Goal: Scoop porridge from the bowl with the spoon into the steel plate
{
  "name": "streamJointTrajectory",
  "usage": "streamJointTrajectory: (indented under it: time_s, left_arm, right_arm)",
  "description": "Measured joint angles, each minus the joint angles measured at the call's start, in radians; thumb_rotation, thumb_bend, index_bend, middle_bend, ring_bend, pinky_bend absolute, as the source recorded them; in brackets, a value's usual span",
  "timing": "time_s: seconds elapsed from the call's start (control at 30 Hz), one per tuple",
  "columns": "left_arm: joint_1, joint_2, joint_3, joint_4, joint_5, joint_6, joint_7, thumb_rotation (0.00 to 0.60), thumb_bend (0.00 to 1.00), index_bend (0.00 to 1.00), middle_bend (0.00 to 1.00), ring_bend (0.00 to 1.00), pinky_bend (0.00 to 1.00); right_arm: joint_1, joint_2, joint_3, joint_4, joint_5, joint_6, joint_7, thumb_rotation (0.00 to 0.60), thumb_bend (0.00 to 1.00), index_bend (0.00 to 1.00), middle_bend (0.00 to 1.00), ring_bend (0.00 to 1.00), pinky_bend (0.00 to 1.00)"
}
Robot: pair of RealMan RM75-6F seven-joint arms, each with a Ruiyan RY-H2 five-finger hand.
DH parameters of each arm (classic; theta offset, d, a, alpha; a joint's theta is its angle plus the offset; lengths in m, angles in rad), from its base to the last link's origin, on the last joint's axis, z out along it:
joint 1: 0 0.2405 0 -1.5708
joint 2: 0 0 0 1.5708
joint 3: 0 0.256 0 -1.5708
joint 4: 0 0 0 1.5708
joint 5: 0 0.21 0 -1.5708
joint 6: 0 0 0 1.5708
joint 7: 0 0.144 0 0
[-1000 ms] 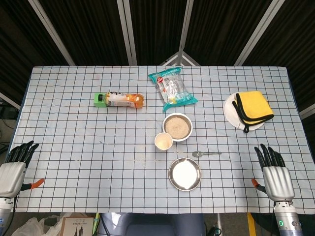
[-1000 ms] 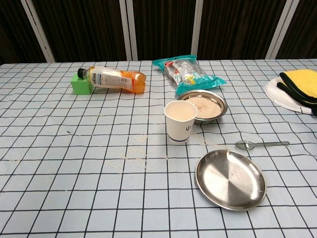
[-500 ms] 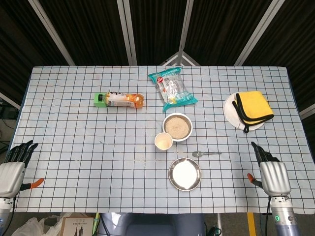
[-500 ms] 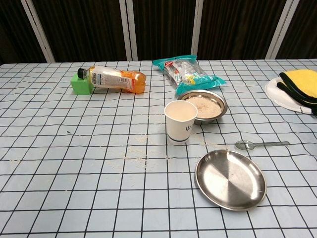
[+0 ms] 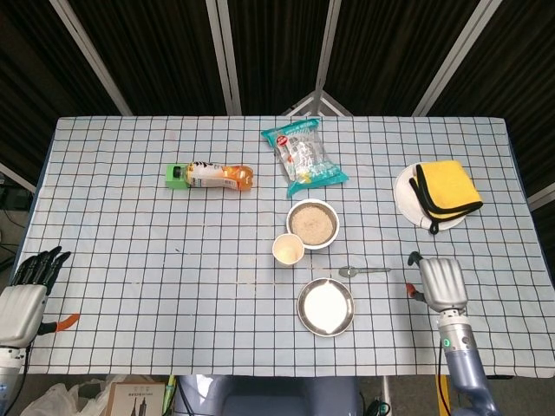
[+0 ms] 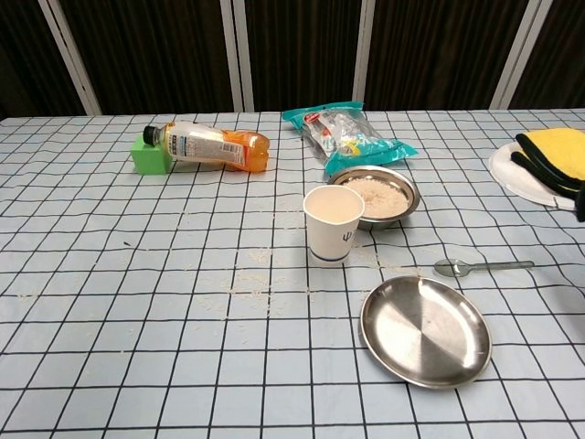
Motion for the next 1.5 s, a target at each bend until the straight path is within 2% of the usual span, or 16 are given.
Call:
streamJointTrajectory:
  time_s: [0.2, 0.5, 0.83, 1.5]
  left_arm:
    - [-0.004, 0.006, 0.001, -0.005, -0.007, -0.014, -0.002, 0.6, 0.0, 0.0, 0.0, 0.0, 0.0]
    - [-0.006, 0.011, 0.002, -0.009, -0.013, -0.022, -0.009, 0.6, 0.0, 0.0, 0.0, 0.0, 0.0]
    - [-0.009, 0.01, 0.002, -0.015, -0.021, -0.029, -0.003, 0.6, 0.0, 0.0, 0.0, 0.0, 0.0]
    - [-0.012, 0.013, 0.001, -0.024, -0.035, -0.04, -0.004, 0.6, 0.0, 0.0, 0.0, 0.0, 0.0]
  right_arm:
    - [0.051, -0.096, 0.018, 0.058, 0.056, -0.026, -0.058, 0.6, 0.33, 0.5, 0.95, 1.0, 0.98]
    - [0.09, -0.175, 0.033, 0.148, 0.133, -0.048, -0.093, 0.6, 0.35, 0.55, 0.95, 1.0, 0.98]
    - [0.108, -0.211, 0.025, 0.214, 0.16, -0.062, -0.091, 0.6, 0.36, 0.55, 0.95, 1.0, 0.98]
    - [0.128, -0.237, 0.013, 0.245, 0.197, -0.066, -0.106, 0.6, 0.4, 0.52, 0.95, 1.0, 0.98]
